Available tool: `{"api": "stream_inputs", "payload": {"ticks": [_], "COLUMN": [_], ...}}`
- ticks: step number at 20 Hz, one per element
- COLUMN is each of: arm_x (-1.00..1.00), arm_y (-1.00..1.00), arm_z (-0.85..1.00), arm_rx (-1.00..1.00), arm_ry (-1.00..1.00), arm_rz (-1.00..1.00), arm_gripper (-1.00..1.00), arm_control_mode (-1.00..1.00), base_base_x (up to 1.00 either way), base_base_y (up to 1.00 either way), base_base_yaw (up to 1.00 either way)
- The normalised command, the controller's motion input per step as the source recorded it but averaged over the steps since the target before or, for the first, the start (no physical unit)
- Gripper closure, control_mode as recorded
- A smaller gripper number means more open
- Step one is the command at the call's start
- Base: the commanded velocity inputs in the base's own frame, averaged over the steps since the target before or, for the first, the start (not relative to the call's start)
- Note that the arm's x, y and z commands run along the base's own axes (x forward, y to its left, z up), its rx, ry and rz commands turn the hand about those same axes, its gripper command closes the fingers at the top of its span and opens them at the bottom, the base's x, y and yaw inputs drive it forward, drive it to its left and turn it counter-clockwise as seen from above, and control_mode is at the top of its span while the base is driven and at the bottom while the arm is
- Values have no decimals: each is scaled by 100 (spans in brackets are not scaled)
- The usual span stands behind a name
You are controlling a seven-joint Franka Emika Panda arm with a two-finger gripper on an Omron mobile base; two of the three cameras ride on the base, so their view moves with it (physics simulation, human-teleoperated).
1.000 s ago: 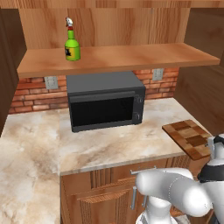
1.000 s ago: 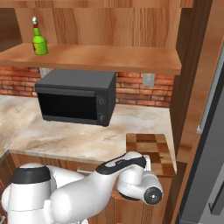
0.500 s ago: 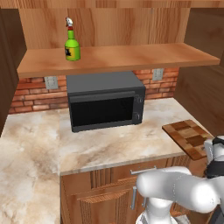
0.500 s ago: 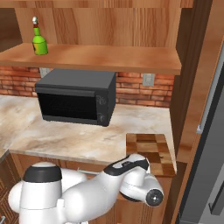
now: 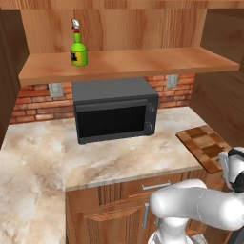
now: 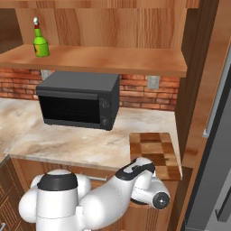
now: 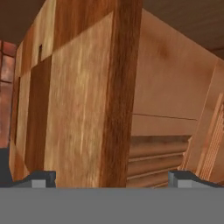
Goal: Move the cutting board and knife to the sink. Then move spray from the cabinet to the counter.
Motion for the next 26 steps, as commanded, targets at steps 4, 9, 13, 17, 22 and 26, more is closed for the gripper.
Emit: {"api": "stream_inputs", "payload": {"ticks": [4,9,13,17,22,26], "arm_x": [8,3,0,-23,-42,-42], "arm_y": [0,0,0,0,0,2], "arm_z": [0,0,21,72,97,100], "arm_rx": [0,0,0,3,7,5], "arm_ry": [0,1,-3,-14,-19,-26], "arm_rz": [0,0,0,0,0,0], "arm_gripper": [100,100,100,100,100,100], "arm_control_mode": [-100,-100,-100,-100,-100,-100], "base_base_x": [0,0,0,0,0,0], "base_base_y": [0,0,0,0,0,0], "base_base_yaw": [0,0,0,0,0,0]}}
